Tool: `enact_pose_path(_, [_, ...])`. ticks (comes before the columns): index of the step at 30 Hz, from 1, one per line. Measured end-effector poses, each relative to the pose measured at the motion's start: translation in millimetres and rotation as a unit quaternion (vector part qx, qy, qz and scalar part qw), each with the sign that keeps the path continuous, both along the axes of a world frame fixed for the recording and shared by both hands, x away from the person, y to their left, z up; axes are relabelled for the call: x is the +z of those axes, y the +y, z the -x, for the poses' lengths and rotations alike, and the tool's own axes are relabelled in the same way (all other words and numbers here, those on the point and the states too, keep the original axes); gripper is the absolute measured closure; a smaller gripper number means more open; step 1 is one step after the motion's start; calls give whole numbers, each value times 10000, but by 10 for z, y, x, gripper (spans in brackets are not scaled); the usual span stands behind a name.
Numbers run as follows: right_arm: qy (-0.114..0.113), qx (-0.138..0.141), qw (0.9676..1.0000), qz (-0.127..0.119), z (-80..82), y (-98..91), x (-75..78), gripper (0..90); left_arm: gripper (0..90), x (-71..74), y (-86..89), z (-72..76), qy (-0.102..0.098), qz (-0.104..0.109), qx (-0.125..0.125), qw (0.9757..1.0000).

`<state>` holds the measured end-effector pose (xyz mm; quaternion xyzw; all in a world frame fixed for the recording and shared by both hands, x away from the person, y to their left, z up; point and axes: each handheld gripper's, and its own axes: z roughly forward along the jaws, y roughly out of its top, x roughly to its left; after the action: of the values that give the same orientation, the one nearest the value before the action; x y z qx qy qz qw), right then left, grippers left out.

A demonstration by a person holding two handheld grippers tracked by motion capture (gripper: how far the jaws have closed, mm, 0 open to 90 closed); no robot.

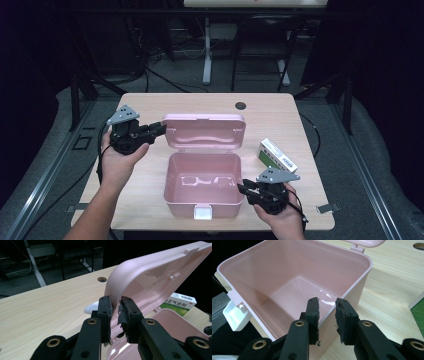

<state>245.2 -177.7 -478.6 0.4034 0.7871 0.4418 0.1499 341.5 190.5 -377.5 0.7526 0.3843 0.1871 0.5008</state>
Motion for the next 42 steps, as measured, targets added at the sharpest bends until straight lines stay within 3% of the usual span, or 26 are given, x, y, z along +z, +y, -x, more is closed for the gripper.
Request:
enact_pose_path(21, [40, -41, 10000, -68, 3, -3, -8, 727, 779, -76, 11, -93, 182, -41, 22, 9998])
enact_pose_path(34, [69, -78, 9999, -101, 8, -4, -11, 729, 783, -402, 5, -104, 464, -72, -30, 9989])
enact_pose_path(42, [66, -116, 9998, -125, 14, 1, -18, 734, 793, -718, -10, -128, 808, -206, -41, 9965])
